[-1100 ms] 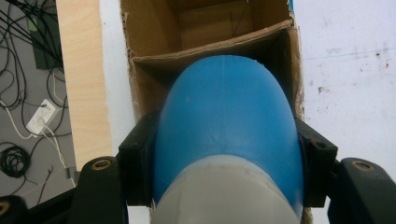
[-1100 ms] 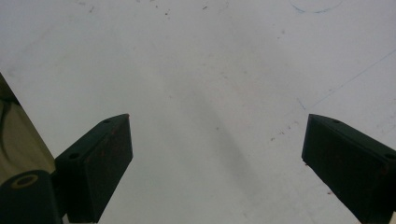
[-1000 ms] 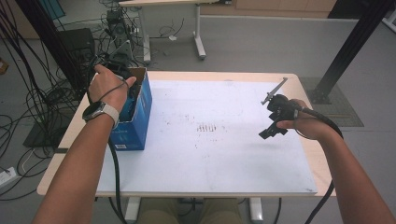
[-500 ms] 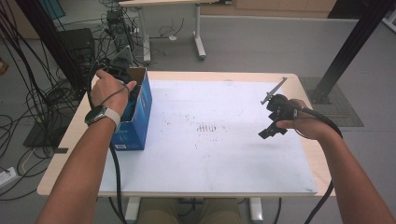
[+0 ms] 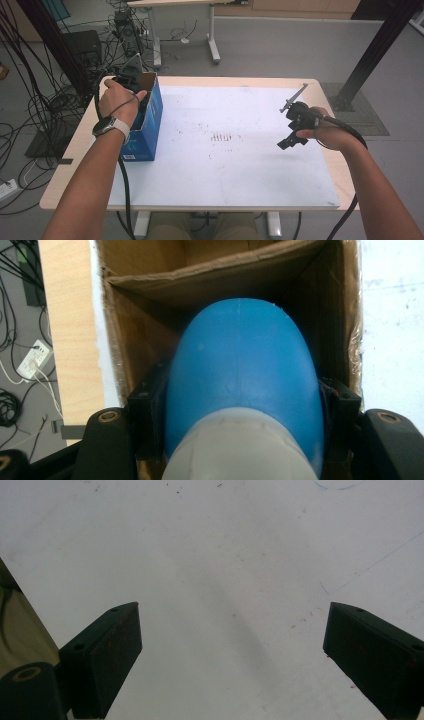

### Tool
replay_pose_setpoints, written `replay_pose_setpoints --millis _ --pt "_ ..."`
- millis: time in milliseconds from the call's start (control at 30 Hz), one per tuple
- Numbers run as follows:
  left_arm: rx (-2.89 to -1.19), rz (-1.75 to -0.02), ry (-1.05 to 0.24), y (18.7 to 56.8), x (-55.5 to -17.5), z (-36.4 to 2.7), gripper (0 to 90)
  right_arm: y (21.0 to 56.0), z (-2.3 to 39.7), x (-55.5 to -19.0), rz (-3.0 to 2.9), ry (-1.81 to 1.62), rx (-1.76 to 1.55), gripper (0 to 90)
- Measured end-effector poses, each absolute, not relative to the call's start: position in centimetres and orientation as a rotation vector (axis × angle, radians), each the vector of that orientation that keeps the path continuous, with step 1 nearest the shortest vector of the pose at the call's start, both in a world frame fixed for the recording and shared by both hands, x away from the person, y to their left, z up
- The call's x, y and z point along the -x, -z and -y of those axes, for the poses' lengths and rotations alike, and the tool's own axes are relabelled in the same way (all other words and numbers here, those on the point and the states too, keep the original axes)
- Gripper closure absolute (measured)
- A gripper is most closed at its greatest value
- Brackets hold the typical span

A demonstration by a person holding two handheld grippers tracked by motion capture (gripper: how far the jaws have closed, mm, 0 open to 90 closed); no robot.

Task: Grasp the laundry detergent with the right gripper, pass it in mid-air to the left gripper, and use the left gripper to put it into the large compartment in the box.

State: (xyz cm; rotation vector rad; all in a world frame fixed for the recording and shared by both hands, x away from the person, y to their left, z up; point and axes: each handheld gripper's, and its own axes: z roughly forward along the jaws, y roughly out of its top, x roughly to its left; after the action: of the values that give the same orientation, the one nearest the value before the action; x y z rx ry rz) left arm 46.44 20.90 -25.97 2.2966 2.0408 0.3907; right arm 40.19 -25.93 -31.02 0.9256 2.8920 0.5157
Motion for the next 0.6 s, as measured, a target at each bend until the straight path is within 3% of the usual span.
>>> replay_pose_setpoints --millis 600 --pt "-2.305 -2.044 -0.393 27.5 -46.5 -21.1 37.7 31.4 25.9 -40.3 -2.897 -0.496 -0.942 8.6"
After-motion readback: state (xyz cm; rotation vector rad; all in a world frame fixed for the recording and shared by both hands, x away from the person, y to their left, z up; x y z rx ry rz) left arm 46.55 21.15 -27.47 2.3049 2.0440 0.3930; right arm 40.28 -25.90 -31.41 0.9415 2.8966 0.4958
